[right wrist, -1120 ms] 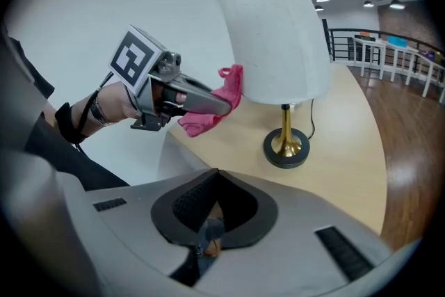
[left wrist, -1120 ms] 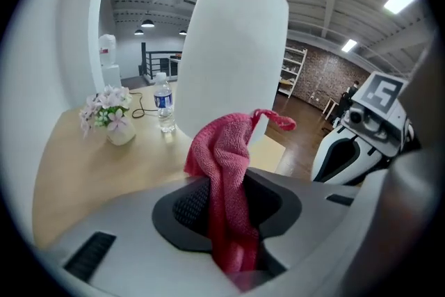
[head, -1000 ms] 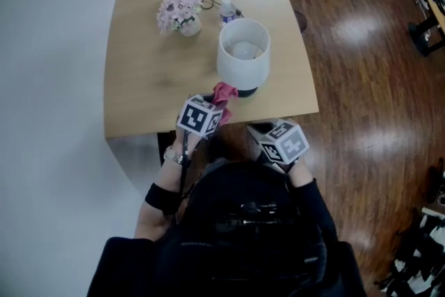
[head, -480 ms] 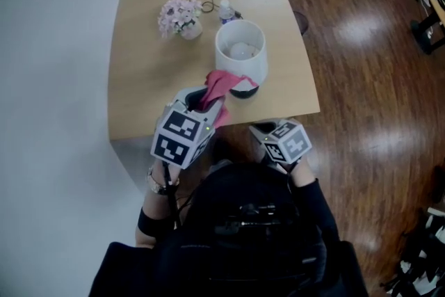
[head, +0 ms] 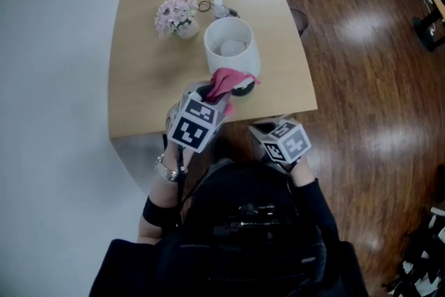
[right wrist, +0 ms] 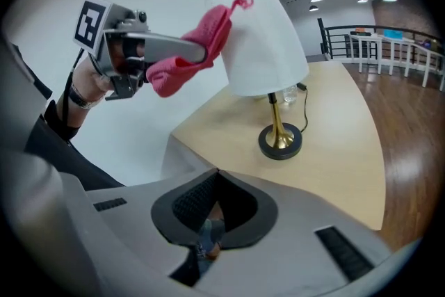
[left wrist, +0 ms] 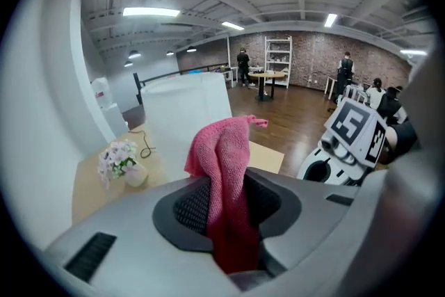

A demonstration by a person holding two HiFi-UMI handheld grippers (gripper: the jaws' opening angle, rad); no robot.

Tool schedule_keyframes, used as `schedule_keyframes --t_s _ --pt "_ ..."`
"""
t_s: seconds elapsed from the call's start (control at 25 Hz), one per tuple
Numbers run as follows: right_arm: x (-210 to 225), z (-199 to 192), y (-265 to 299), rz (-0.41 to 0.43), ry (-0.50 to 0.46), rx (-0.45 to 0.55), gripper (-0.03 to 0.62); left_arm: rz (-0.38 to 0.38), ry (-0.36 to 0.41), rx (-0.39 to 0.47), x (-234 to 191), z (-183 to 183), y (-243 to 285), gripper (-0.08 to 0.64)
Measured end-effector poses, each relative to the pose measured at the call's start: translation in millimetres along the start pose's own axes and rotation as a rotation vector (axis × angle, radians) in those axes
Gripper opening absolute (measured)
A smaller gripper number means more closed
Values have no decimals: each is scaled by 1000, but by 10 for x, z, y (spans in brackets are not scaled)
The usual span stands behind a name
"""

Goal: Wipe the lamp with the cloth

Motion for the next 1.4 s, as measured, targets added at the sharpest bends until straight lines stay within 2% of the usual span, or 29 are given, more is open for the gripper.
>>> schedule_keyframes --t_s 0.4,0.68,0.76,0.88,1.0,1.16,1.28,1.4 --pt "201 -249 -117 32 -11 -15 5 -29 -108 -158 177 -467 745 115" --pt "391 -527 -278 54 1 -25 4 -81 -186 -234 607 -746 1082 115" --pt "443 -615 -296 63 15 -36 3 -59 -219 -189 696 -675 893 115" --pt "492 -658 -279 78 9 -50 3 5 -233 -64 682 -333 431 115" --pt "504 -634 -263 76 -15 -74 3 81 -186 29 581 56 -11 115" --pt "403 -439 -386 58 -38 -69 3 176 -103 97 433 468 -427 115" --pt "364 -317 -419 51 -43 -69 4 187 -77 131 307 627 -408 115" --pt "445 -287 -435 5 -55 -109 5 138 -74 129 287 641 -206 115"
Point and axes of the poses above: the fingertips, and each gripper's own axes: y forward along the fingers, x to its right, z out of its top, the point moved 7 cm from there along -y, backward along the fingers, and after that the axes turned 11 degrees about -x, right-handed, at the moved point
